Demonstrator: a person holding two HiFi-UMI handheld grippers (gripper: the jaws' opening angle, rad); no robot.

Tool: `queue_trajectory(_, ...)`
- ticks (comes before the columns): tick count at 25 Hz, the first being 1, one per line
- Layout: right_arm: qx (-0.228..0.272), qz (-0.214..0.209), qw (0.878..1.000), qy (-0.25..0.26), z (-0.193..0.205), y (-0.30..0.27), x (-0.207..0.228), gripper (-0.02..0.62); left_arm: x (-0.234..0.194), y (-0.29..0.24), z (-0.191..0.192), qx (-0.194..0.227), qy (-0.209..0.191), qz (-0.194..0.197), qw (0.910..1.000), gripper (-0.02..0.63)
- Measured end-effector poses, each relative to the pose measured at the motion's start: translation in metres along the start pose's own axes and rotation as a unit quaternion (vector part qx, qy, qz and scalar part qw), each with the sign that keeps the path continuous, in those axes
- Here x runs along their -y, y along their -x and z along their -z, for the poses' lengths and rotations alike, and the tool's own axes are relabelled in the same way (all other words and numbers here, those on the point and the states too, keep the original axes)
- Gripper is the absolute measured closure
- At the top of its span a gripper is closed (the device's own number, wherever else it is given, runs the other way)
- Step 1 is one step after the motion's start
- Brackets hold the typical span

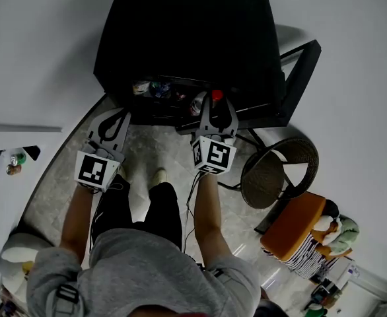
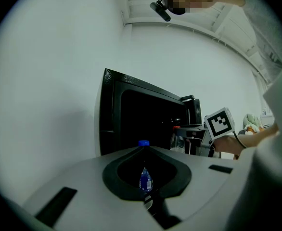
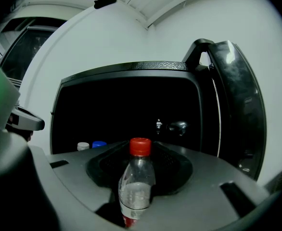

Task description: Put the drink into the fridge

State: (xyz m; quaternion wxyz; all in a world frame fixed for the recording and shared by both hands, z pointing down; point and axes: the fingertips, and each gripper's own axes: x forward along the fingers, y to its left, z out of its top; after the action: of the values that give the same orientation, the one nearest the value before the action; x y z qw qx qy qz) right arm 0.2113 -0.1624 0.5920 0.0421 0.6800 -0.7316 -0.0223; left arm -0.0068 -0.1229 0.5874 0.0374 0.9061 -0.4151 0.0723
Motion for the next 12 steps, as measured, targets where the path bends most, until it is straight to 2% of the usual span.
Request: queue_trajectory(12, 0.008, 0.020, 1.000, -0.001, 0.012, -0.027, 0.007, 0.443, -0.014, -0.003, 0.012, -0.004, 0.000, -0.011, 0.9999, 0.601)
